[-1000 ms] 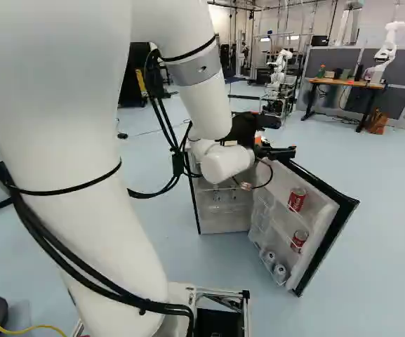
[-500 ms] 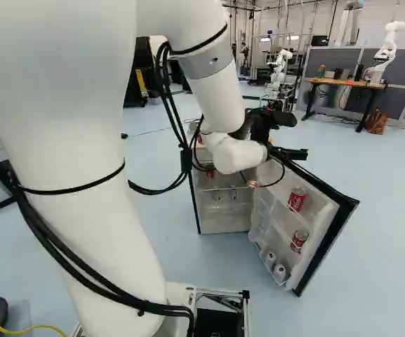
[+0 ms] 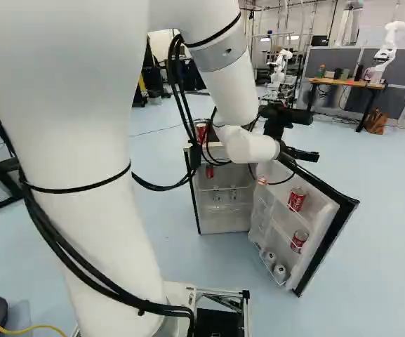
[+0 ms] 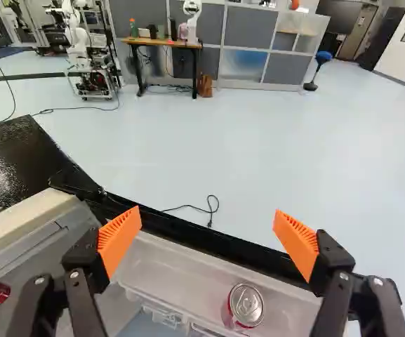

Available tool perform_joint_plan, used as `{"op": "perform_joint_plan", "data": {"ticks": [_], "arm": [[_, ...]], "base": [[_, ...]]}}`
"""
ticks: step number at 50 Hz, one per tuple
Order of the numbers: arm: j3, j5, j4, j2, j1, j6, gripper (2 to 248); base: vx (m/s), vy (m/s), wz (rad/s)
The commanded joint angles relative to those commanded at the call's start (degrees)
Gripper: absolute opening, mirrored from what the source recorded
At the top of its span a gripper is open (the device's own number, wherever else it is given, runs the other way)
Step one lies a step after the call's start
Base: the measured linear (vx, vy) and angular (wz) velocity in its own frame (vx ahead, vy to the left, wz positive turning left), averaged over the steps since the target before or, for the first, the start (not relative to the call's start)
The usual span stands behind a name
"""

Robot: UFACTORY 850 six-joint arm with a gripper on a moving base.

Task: Grab a drink from the fridge

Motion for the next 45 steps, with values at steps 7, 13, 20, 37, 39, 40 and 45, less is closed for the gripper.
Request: {"op": "perform_joint_plan", "data": {"ticks": [7,13,20,37,39,40,45], "arm": [[-1.73,-2.76,0.0,-0.64,-0.75,0.0,247],[-3.33,-5.12,0.0,-1.29,-1.32,0.0,247],[-5.02,-7.89,0.0,-1.89,-1.75,0.0,247],[-8.59,-14.61,0.0,-2.89,-2.26,0.0,247],[-9.11,-15.4,0.0,-3.09,-2.33,0.0,247],[-9.37,-15.8,0.0,-3.19,-2.36,0.0,247],[-10.77,-17.77,0.0,-3.78,-2.57,0.0,247]], "base": [[0.0,0.0,0.0],[0.0,0.0,0.0],[0.0,0.0,0.0],[0.0,0.0,0.0],[0.0,0.0,0.0],[0.0,0.0,0.0],[0.0,0.0,0.0]]}}
